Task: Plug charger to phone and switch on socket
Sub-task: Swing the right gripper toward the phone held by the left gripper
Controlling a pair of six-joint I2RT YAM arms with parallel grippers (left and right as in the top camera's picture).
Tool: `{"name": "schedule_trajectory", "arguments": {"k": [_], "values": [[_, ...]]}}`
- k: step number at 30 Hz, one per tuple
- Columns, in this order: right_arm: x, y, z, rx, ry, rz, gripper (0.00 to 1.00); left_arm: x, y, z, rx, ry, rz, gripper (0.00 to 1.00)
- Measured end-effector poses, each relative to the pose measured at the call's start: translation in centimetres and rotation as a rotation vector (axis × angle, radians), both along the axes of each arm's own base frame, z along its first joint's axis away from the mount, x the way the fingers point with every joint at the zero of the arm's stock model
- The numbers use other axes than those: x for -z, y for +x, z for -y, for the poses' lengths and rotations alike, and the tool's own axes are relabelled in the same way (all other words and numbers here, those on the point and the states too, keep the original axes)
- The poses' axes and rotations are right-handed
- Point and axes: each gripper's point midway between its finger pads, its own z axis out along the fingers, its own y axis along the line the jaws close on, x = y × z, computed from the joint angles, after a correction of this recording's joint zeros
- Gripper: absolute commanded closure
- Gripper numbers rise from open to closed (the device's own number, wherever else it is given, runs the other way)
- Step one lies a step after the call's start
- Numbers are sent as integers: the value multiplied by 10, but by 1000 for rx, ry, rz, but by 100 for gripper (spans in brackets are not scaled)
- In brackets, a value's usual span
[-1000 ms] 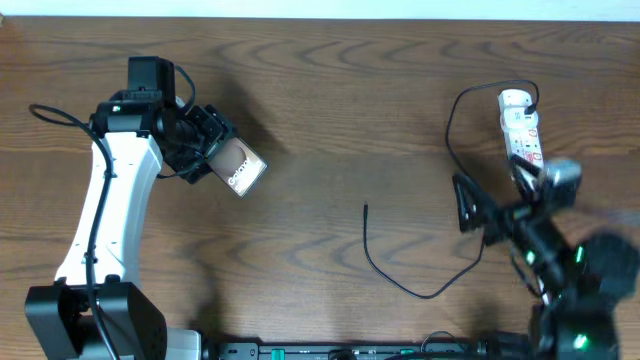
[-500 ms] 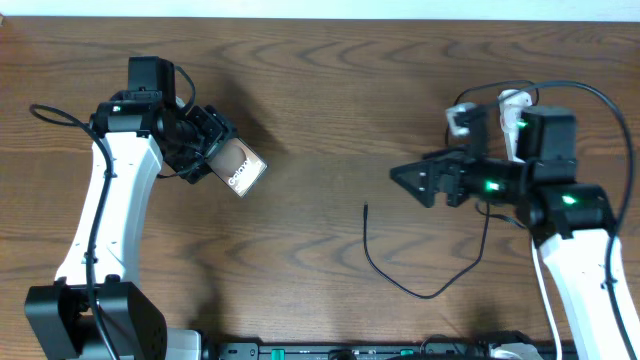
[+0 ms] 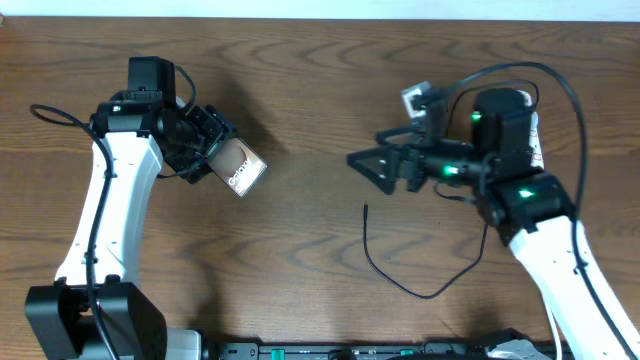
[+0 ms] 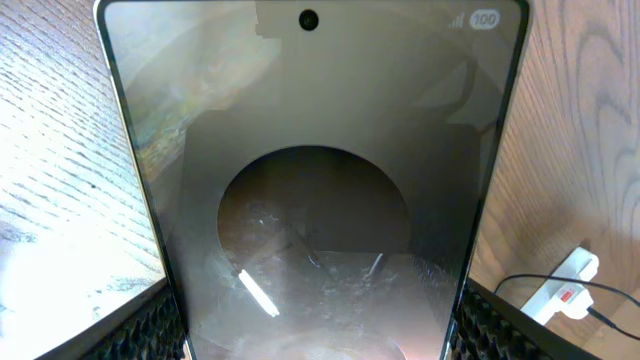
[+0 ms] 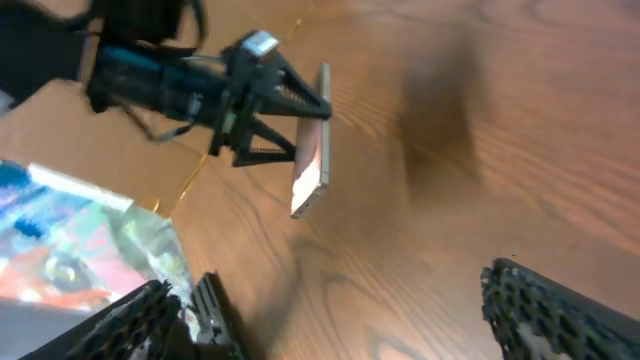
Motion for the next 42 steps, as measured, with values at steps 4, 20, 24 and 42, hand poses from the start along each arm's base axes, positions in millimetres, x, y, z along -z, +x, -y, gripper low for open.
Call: {"name": "schedule_trajectory", "arguments": {"k": [4, 20, 24, 42], "values": [[34, 20, -13, 138, -62, -123, 5, 0, 0, 0, -43, -15, -16, 93], [90, 82, -104, 16, 204, -196, 2, -4, 6, 4, -184, -94, -42, 93], [97, 69, -117, -130, 257, -196, 2, -4, 6, 4, -207, -103, -51, 93], [104, 47, -122, -270, 278, -248, 4, 27, 9, 4, -370, -144, -198, 93]]}}
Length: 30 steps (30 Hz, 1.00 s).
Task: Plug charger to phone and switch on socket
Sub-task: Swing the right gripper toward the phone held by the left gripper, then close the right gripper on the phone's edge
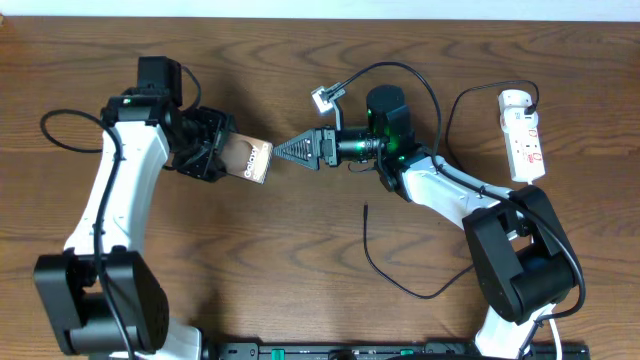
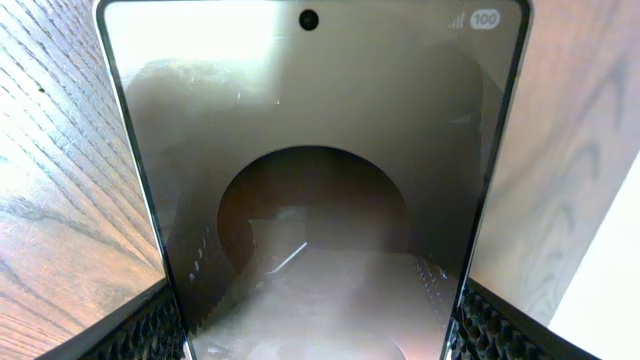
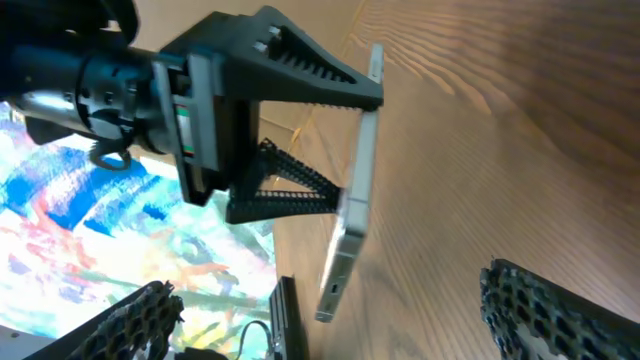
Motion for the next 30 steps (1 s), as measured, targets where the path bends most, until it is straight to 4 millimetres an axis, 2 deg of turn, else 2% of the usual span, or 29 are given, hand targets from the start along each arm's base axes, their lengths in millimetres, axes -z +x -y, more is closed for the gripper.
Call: {"name": "schedule_trajectory", "arguments": {"k": [8, 20, 30], "values": [[11, 2, -6, 52, -46, -38, 7, 5, 6, 0, -20, -5, 0, 93], [13, -1, -25, 103, -66, -36, 7, 5, 6, 0, -65, -11, -19, 93], [17, -1, -33, 150, -83, -58, 10, 5, 1, 26, -110, -42, -65, 93]]}}
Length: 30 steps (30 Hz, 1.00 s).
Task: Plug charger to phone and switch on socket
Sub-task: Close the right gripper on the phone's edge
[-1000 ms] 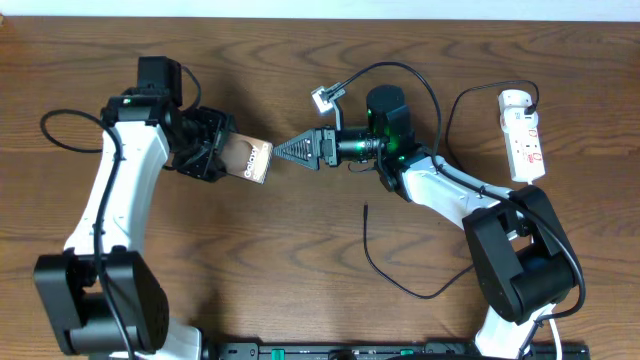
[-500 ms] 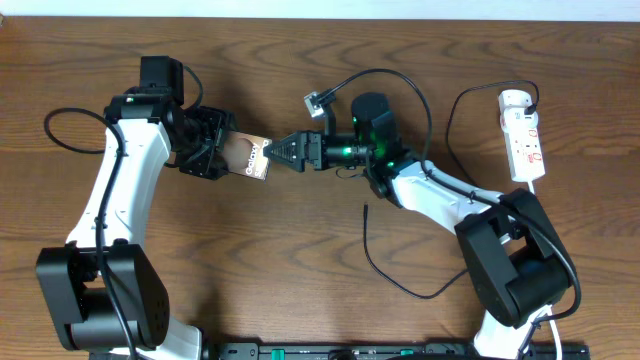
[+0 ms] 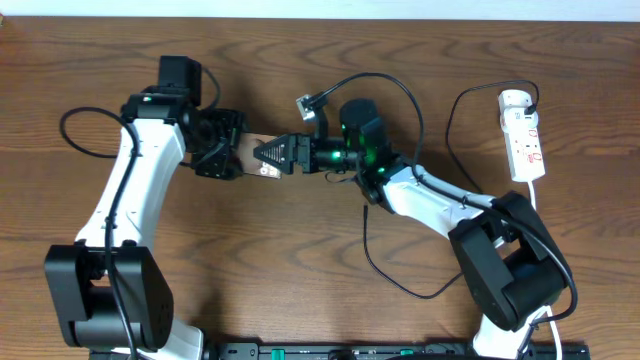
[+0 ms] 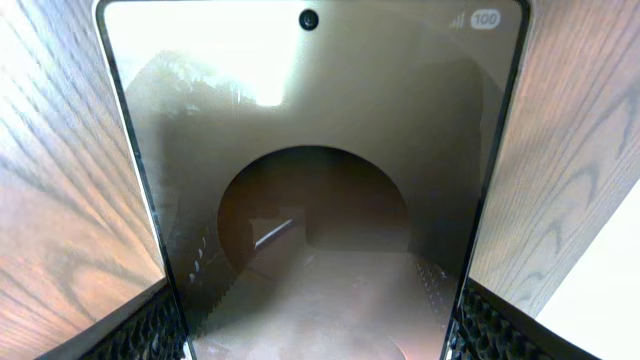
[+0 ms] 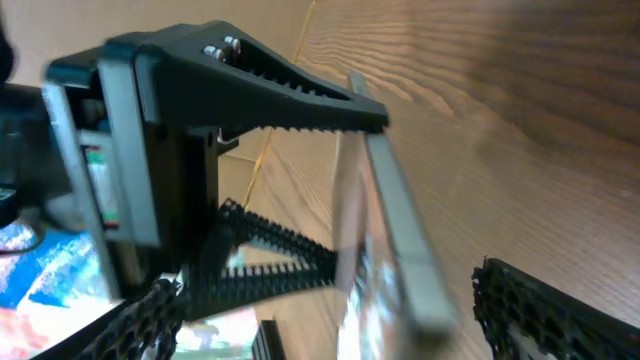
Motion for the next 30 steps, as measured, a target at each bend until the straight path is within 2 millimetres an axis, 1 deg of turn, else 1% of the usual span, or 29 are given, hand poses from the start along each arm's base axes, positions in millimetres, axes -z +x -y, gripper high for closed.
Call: {"name": "schedule_trajectory", "arguments": {"k": [3, 6, 9, 13, 16, 23, 26, 30], "values": [[1, -2, -4, 16, -5, -17, 11, 0, -1, 6, -10, -7, -10, 93], [3, -2, -8, 35, -9, -35, 13, 0, -1, 6, -26, -11, -18, 93], [3, -1, -9, 55, -11, -51, 19, 0, -2, 6, -30, -11, -22, 93], [4, 1, -9, 76, -9, -83, 25, 0, -2, 6, -30, -12, -23, 93], [5, 2, -8, 87, -8, -99, 32, 0, -2, 6, -30, -12, -23, 93], [16, -1, -5, 101, -43, -161, 39, 0, -2, 7, -30, -17, -24, 93], [17, -2, -6, 100, -48, -167, 39, 0, -2, 7, -31, -19, -24, 93], [17, -4, -7, 96, -48, -168, 45, -1, -3, 8, -29, -28, -25, 93]]}}
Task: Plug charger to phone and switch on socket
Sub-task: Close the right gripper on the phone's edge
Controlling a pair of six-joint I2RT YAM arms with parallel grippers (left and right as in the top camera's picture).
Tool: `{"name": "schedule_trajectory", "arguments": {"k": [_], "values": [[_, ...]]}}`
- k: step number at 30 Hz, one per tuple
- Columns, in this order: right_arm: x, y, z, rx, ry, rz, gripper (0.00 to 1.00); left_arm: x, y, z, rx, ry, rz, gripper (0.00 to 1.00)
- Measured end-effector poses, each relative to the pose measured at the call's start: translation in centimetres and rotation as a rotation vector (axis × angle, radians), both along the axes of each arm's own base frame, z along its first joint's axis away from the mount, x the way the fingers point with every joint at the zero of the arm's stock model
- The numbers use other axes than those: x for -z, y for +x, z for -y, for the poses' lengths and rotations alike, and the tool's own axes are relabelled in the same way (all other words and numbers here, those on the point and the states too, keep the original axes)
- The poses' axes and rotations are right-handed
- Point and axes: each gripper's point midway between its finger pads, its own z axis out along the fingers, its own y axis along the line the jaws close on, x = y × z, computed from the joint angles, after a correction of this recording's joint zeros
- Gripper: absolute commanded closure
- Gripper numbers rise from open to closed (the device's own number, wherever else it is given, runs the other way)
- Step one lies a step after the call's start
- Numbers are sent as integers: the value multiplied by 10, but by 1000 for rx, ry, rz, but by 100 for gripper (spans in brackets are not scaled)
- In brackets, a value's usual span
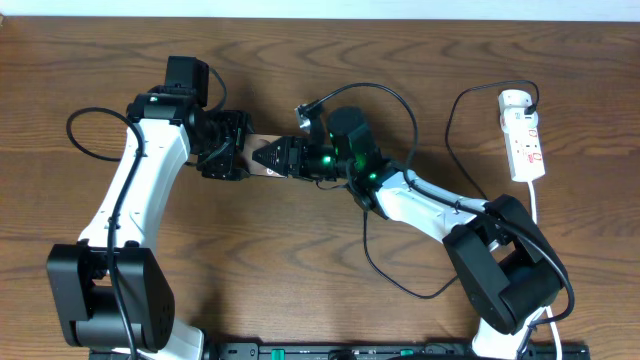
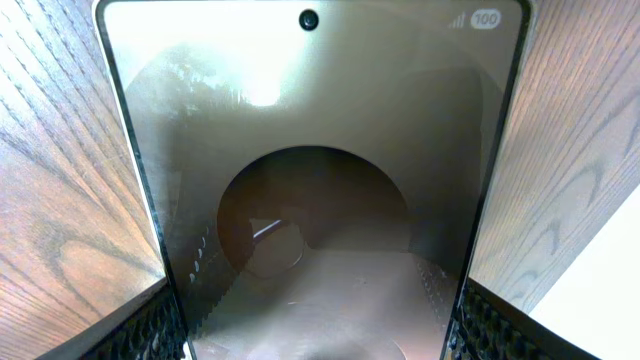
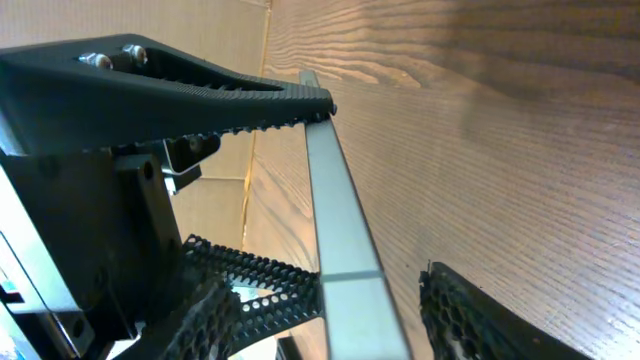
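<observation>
My left gripper point(image 1: 236, 153) is shut on the phone point(image 1: 258, 149), holding it off the table; its screen point(image 2: 315, 180) fills the left wrist view between the two pads point(image 2: 160, 320). In the right wrist view the phone shows edge-on point(image 3: 340, 230). My right gripper point(image 1: 270, 157) is open with its fingers either side of the phone's free end point(image 3: 345, 300), and a gap shows on each side. The black charger cable point(image 1: 400, 285) lies on the table, its loose plug end point(image 1: 366, 208) below the right arm. The white socket strip point(image 1: 524, 135) lies far right.
The brown wooden table point(image 1: 300, 260) carries the cable's loop at front centre. The right arm's own cables arch above its wrist point(image 1: 400, 95). A black rail point(image 1: 350, 352) runs along the front edge.
My right gripper has moved a little further left, so its open fingers now straddle the phone's end instead of standing just before it. The left gripper holds the phone much as before.
First my left gripper held the phone at the left while the open right gripper hung well off to the right. Then the right gripper pointed at the phone's end from close by, then reached it, and now its fingers flank it. The cable stayed put.
</observation>
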Motion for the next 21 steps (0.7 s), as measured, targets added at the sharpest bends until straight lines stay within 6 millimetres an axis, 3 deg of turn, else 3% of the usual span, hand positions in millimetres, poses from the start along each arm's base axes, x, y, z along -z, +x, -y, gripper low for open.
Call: {"name": "schedule_trajectory", "arguments": {"k": [16, 21], "values": [[0, -1, -1, -2, 0, -2, 55, 1, -7, 2, 9, -11, -28, 93], [0, -3, -3, -7, 0, -2, 54, 1, -7, 2, 18, -9, -24, 93]]}}
